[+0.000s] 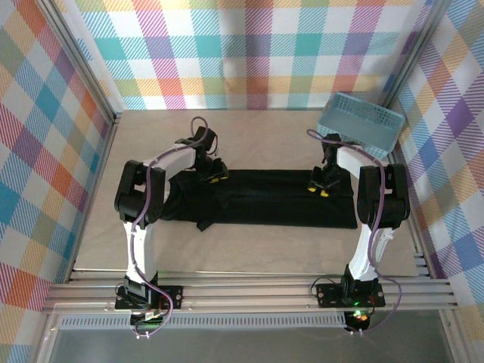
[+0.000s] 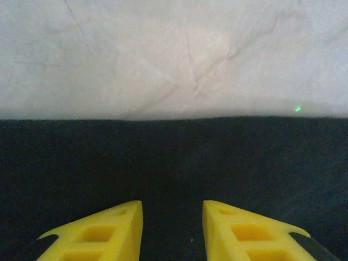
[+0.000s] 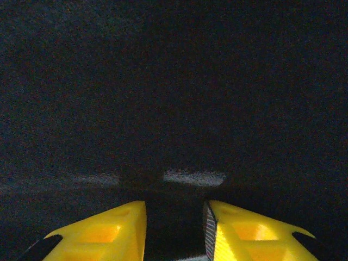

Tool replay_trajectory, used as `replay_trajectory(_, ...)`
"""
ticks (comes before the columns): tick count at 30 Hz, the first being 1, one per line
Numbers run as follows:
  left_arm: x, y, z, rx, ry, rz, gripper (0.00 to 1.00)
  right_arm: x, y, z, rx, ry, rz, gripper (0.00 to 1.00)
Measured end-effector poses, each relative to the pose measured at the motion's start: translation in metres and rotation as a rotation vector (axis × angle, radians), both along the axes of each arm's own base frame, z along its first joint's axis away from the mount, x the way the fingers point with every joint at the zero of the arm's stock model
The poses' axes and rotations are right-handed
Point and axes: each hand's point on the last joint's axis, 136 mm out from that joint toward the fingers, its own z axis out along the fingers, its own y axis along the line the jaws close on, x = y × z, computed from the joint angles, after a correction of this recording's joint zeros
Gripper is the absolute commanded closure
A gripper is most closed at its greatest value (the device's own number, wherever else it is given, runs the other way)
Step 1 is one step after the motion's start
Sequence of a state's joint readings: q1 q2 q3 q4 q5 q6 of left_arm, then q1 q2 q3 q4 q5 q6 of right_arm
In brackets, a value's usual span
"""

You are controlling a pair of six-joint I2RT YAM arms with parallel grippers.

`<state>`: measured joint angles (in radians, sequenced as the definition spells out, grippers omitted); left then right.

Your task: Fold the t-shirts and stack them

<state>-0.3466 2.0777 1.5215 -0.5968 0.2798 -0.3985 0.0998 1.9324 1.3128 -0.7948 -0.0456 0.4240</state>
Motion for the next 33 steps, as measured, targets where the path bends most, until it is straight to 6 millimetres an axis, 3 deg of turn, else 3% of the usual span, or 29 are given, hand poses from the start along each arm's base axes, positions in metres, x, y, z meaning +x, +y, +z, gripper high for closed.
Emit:
replay_trajectory(4,-0.006,-0.004,0.001,0.005,-0.005,-0.030,0.67,0.000,0.000,0.000,0.000,0.000,0.000,0.66)
replay_trajectory(10,-0.042,-0.016,0.006,0.024,0.011,-0.085,0.67,0.000,0.000,0.000,0.000,0.000,-0.001,0.66)
replay_trajectory(17,-0.069,-0.019,0.014,0.042,0.028,-0.095,0.84,0.000,0.000,0.000,0.001,0.000,-0.001,0.66)
replay_trajectory(20,-0.073,-0.016,0.014,0.071,0.037,-0.081,1.00,0.000,0.000,0.000,0.001,0.000,-0.001,0.66)
replay_trajectory(27,-0.092,-0.023,0.015,0.132,0.062,-0.088,1.00,0.002,0.002,0.001,0.012,-0.009,0.000,0.66)
replay_trajectory(28,-0.095,-0.023,0.015,0.145,0.069,-0.090,0.88,0.001,0.002,0.001,0.013,-0.010,0.000,0.66)
replay_trajectory(29,-0.097,-0.022,0.016,0.166,0.069,-0.089,0.63,0.001,0.003,0.001,0.015,-0.009,0.001,0.66)
replay_trajectory(30,-0.097,-0.021,0.017,0.184,0.062,-0.090,0.52,0.001,0.003,0.001,0.017,-0.011,0.000,0.66)
replay_trajectory(33,-0.097,-0.013,0.025,0.236,0.033,-0.083,0.49,-0.001,0.003,0.000,0.021,-0.010,0.001,0.66)
